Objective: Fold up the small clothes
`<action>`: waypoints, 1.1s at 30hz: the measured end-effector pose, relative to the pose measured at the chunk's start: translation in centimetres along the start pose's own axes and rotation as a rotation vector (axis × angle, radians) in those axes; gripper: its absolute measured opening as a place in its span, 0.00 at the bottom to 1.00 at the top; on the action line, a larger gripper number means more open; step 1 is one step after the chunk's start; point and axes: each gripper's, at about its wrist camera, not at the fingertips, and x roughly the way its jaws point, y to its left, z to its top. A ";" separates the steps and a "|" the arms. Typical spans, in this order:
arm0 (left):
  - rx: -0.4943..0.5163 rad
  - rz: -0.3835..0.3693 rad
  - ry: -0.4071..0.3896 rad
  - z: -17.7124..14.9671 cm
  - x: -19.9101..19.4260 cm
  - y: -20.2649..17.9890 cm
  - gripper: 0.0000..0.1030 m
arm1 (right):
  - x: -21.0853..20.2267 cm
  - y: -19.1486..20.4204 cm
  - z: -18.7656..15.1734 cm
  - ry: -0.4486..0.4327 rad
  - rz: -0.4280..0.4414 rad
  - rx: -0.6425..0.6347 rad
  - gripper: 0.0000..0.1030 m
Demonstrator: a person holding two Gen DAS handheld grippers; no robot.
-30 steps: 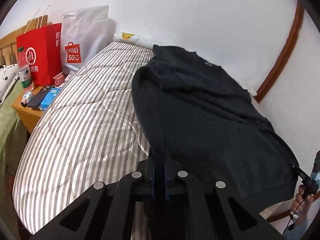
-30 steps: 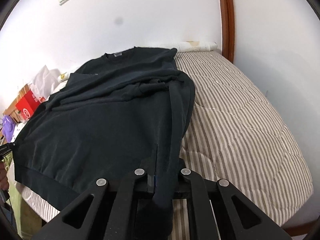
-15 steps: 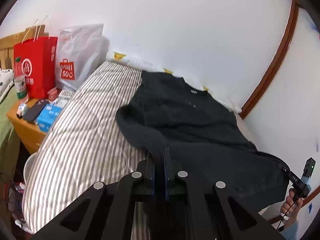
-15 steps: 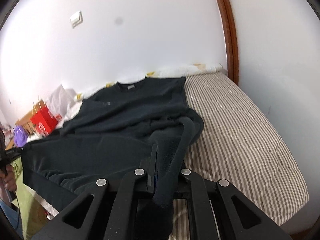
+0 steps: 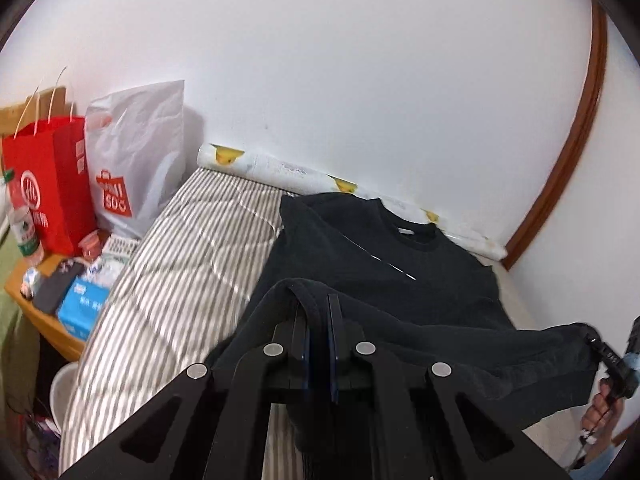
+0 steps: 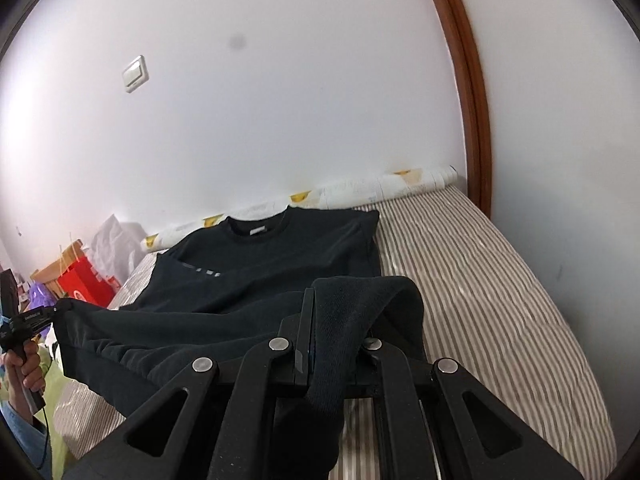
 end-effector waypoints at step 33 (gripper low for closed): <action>0.058 0.097 0.181 0.2 10.8 0.0 0.56 | 14.5 -2.4 0.1 0.315 -0.150 -0.051 0.49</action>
